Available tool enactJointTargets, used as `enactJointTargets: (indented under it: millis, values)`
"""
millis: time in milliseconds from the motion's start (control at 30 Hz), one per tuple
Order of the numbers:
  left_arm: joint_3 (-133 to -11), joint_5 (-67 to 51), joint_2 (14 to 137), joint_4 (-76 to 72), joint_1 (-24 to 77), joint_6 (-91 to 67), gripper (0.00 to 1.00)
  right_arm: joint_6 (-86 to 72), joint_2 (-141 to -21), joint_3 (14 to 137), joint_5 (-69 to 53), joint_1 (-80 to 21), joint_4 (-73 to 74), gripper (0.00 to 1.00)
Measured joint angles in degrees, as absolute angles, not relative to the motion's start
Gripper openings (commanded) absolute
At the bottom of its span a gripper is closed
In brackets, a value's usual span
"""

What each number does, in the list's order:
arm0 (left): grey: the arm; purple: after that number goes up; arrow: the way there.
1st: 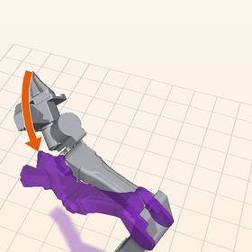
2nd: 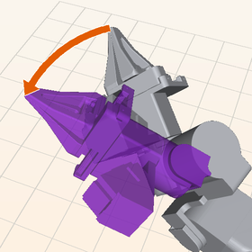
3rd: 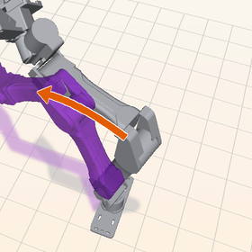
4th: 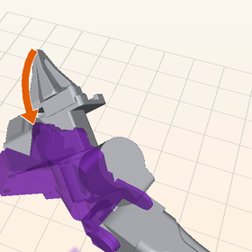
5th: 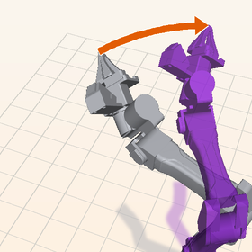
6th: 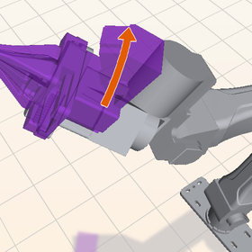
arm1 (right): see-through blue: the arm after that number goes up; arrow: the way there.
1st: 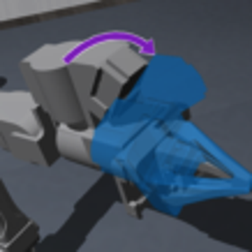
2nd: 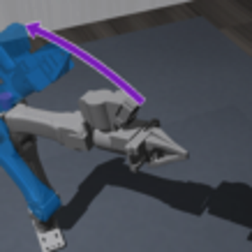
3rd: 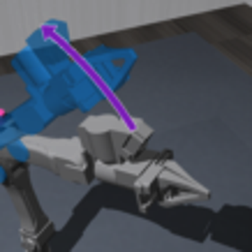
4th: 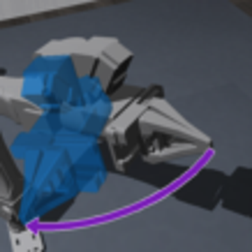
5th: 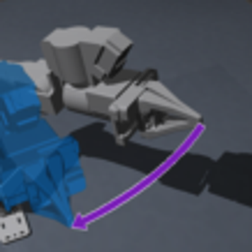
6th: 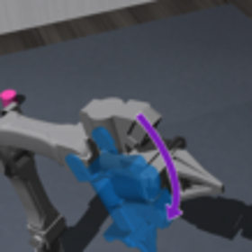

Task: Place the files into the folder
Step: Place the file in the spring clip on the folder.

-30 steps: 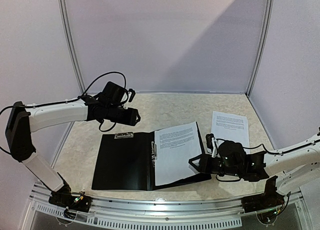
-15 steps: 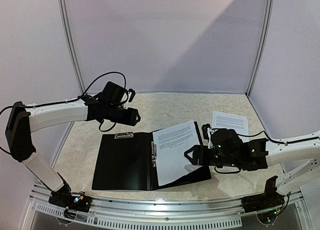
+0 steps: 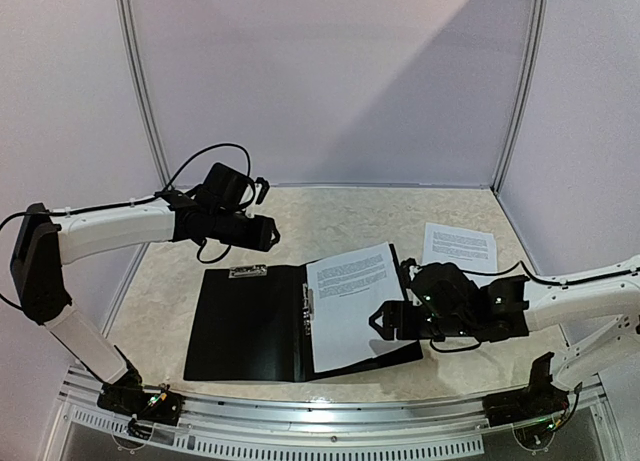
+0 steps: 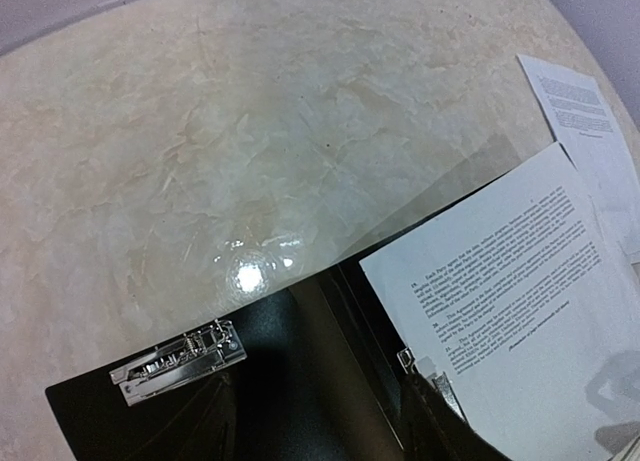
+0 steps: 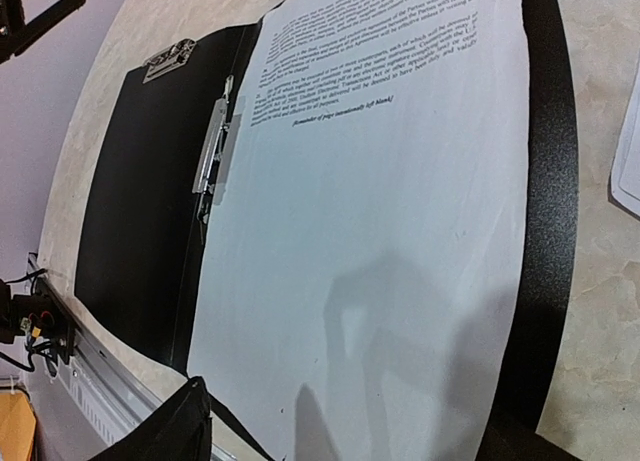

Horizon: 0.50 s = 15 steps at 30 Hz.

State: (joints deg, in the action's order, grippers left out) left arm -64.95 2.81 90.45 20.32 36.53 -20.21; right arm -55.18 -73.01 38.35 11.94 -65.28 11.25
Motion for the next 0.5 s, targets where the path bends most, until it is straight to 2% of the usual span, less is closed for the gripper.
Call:
enactJointTargets:
  millis: [67,100,133,500]
  values:
    - [-64.9,2.7,90.5,20.3,36.5,-20.2,0.56,-55.2,-73.4,39.0,11.9,-65.5,11.8,0.84]
    - [-64.9,2.5,90.5,20.3,36.4,-20.2,0.56,-55.2,-73.5,39.4,11.9,-65.6,12.3,0.94]
    - [-64.9,2.5,90.5,20.3,36.4,-20.2,0.56,-55.4,-73.6,39.6,11.9,-65.7,12.7,0.98]
    - [-64.9,1.6,90.2,20.3,35.8,-20.8,0.57,-58.3,-74.5,48.3,14.7,-70.6,26.9,0.99]
